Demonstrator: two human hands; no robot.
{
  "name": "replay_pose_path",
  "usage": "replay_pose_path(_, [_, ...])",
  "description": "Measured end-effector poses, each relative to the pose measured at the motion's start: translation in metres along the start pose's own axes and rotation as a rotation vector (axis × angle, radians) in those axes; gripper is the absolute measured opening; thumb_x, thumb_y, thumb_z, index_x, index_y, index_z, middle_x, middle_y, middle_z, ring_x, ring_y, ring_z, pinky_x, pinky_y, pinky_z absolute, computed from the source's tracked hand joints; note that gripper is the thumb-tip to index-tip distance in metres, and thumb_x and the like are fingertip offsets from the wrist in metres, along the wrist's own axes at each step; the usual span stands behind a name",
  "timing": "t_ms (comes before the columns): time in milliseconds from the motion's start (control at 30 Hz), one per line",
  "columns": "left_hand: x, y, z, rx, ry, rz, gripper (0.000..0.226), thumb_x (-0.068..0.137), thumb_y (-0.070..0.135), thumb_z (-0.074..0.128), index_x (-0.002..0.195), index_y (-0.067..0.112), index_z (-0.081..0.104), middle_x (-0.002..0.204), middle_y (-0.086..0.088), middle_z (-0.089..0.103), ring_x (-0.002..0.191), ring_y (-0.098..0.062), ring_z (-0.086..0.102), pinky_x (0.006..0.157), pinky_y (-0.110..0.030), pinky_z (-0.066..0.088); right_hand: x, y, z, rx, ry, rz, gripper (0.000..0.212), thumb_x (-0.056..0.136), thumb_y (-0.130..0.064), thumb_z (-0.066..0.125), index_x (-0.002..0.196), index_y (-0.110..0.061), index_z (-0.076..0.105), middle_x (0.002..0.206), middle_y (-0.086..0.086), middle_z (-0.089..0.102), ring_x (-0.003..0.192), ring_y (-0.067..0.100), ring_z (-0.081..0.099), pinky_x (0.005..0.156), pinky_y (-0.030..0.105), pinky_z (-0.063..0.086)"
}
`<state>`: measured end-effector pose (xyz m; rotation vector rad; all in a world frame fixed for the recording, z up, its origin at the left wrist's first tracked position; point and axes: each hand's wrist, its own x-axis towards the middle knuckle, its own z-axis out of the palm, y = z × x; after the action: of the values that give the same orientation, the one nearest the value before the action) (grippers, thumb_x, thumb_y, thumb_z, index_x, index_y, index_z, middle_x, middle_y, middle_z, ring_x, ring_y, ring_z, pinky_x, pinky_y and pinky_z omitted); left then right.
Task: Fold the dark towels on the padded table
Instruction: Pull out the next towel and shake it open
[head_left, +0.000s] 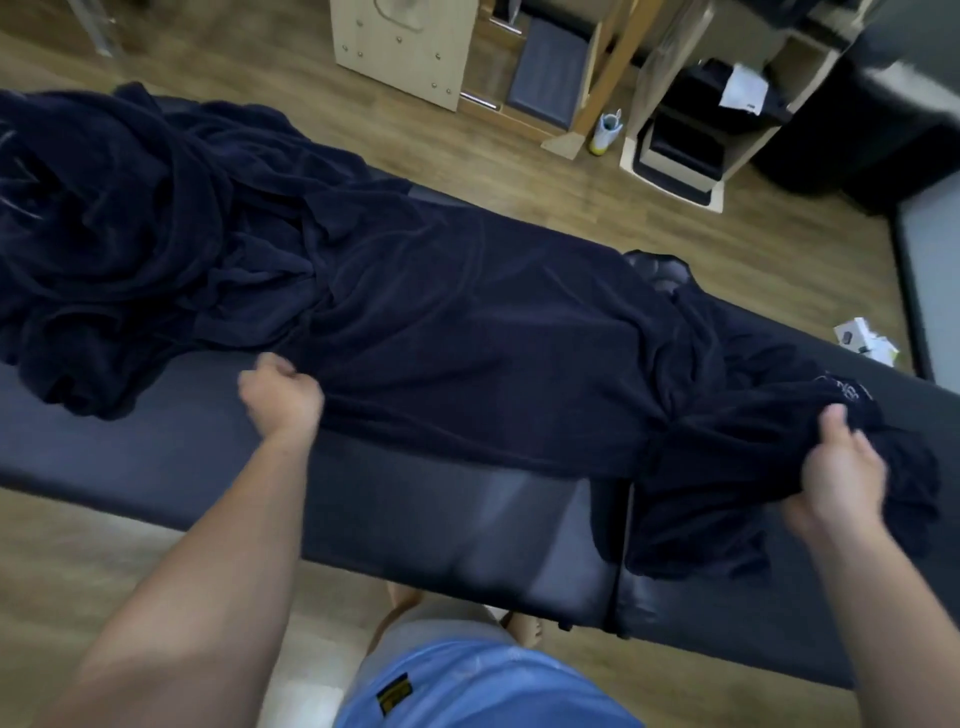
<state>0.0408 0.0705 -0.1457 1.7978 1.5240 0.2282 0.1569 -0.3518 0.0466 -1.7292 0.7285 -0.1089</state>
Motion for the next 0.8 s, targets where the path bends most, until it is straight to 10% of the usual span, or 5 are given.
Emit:
replay_pose_path(200, [-0.051,0.050,0.012,0.042,0.142,0.288,0.037,0.076,0.011,0.057,0.113,0.017,0.058,0.130,-0.012,0.048,0.113,-0.037,0.050,0.099,-0.046,0.040,0.018,0.016,-0.039,0.100,-0.046,0.120,0.019,0.093,-0.019,0.059,0.111,-0.017,0.063,0.106,0.001,0.069,0.112,0.028,0.064,0.087,0.040,0.054])
replay_pose_path(400, [-0.279,0.125,0.067,-0.122,-1.074,1.088,0.060,0.067,0.037,0.086,0.118,0.018,0.060,0.112,0.001,0.059,0.101,-0.013,0.057,0.090,-0.028,0.047,-0.005,0.050,-0.018,0.312,-0.424,0.530,0.019,0.090,-0.017,0.052,0.104,-0.009,0.062,0.106,0.013,0.064,0.089,0.024,0.064,0.080,0.038,0.055])
replay_pose_path(600, [-0.337,0.130,0.097,-0.049,-0.795,1.224,0.016,0.090,0.013,0.063,0.106,0.014,0.066,0.096,-0.001,0.063,0.088,-0.019,0.060,0.079,-0.031,0.048,0.002,0.067,-0.053,0.539,-0.532,0.690,0.023,0.095,-0.026,0.052,0.106,-0.011,0.066,0.095,0.008,0.072,0.093,0.021,0.067,0.092,0.037,0.051])
replay_pose_path(800, [-0.394,0.149,0.088,-0.184,-1.042,0.864,0.015,0.095,0.015,0.055,0.088,0.023,0.065,0.089,0.005,0.070,0.088,-0.009,0.064,0.079,-0.023,0.050,0.048,0.081,-0.076,0.572,-0.589,0.837,0.033,0.088,-0.021,0.065,0.120,-0.010,0.066,0.107,0.010,0.066,0.099,0.022,0.059,0.099,0.029,0.044])
